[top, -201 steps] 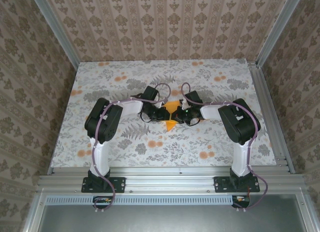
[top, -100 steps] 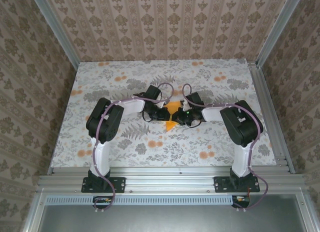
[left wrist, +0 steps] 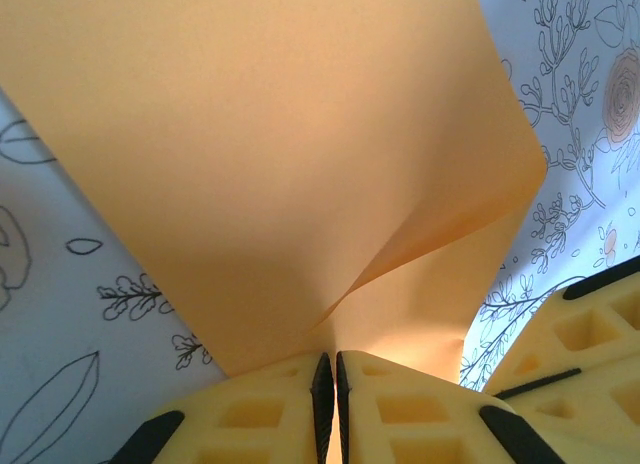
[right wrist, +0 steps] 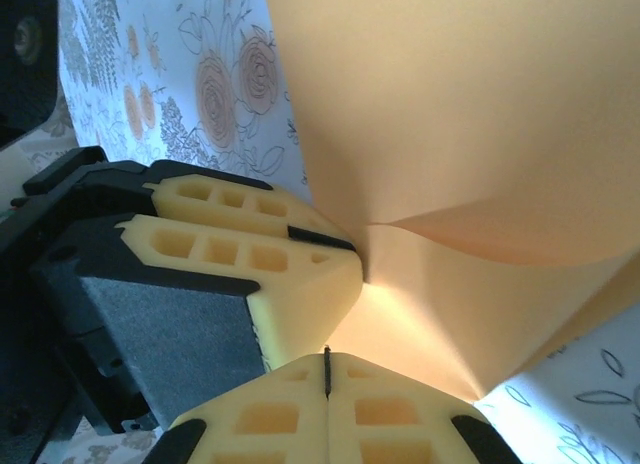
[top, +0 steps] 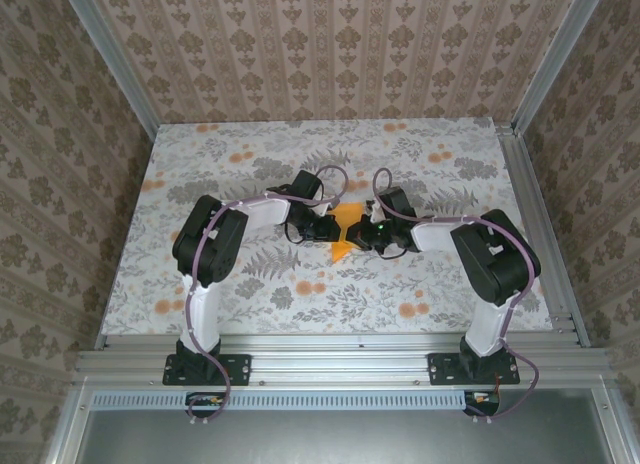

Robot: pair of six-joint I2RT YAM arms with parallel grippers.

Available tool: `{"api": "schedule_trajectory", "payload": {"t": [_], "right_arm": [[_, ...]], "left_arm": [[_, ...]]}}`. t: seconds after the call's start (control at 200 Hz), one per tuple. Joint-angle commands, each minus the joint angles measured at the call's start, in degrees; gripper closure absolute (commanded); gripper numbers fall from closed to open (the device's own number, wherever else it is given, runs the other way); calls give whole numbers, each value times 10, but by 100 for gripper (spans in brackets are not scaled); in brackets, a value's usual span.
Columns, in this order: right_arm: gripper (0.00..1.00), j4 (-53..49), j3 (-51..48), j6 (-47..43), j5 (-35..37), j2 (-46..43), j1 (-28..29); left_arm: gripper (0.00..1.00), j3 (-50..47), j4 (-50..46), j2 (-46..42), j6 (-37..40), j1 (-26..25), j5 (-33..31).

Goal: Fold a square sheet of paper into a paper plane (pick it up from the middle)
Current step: Third fold the triangle at the center of the table.

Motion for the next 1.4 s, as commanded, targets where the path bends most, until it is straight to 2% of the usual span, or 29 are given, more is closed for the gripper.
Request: {"api": "schedule_trajectory", "payload": {"t": [0.0, 0.27, 0.65, 0.955, 1.24, 1.395], "right_arm": [[94, 17, 0, 15, 5, 22, 7], [96, -15, 6, 1, 30, 42, 7], [96, -100, -4, -25, 61, 11, 12], [97, -20, -33, 19, 54, -39, 27], [97, 21, -17, 42, 43, 3, 44], [97, 6, -12, 35, 36, 18, 48]], "left_arm": [[84, -12, -35, 43, 23, 0, -68], [84, -17, -35, 43, 28, -2, -77], [84, -19, -37, 47, 40, -5, -99], [84, -20, -36, 49, 39, -6, -92], [84, -23, -33, 46, 38, -6, -87], [84, -24, -34, 45, 39, -6, -89]]}}
